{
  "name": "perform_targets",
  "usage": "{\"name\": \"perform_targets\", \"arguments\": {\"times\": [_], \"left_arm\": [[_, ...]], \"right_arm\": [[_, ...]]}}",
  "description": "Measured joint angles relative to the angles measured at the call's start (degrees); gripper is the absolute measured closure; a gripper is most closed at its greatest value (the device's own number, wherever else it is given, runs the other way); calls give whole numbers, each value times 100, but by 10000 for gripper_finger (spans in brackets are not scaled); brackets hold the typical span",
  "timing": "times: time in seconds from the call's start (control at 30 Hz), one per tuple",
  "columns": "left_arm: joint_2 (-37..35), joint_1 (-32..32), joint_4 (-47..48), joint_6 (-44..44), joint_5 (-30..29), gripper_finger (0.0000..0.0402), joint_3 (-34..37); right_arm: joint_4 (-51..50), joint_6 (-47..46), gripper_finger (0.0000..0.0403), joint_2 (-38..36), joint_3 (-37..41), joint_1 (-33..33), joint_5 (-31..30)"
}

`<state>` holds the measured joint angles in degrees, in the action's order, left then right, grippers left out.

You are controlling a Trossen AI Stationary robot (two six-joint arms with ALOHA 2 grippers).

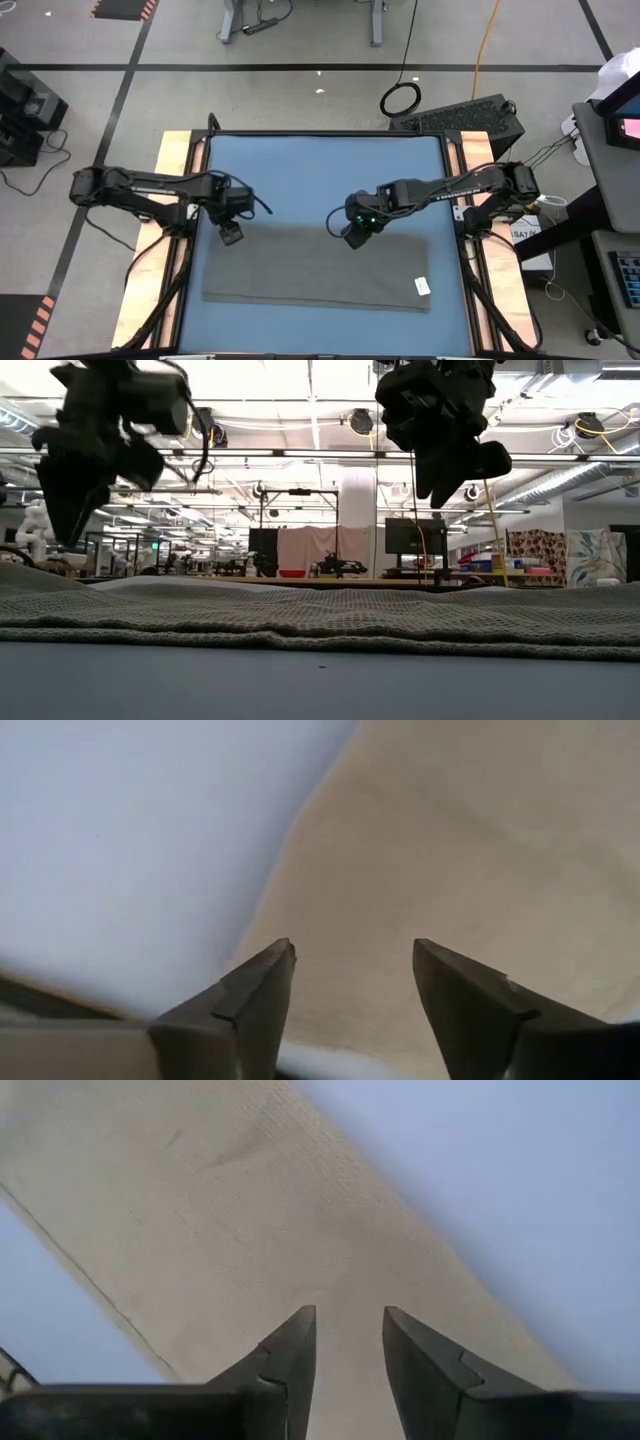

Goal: Roll towel
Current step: Roll the gray towel

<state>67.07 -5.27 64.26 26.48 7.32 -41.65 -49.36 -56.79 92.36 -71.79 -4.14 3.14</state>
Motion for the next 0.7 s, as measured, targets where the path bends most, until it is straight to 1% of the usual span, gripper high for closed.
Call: {"name": "perform_targets", "arguments": {"times": [0.13, 0.2, 0.33, 0.43, 0.53, 0.7], "left_arm": [[535, -197, 104, -275, -39, 167, -1], [808, -255, 182, -348, -58, 167, 0], [1284, -303, 247, -523, -328, 167, 0], [1556, -296, 187, -819, -329, 168, 0], [1766, -296, 65, -1061, -322, 186, 0], [1962, -285, -377, -1285, -205, 244, 0]], "right_arm": [[-18, 269, 293, 0, 0, 3, 11], [-24, 389, 293, 0, 0, 2, 3], [-71, 555, 293, 0, 0, 2, -3], [-83, 681, 293, 0, 0, 2, -5], [-156, 802, 293, 0, 0, 2, -9], [-291, 960, 293, 0, 0, 2, -14]]}}
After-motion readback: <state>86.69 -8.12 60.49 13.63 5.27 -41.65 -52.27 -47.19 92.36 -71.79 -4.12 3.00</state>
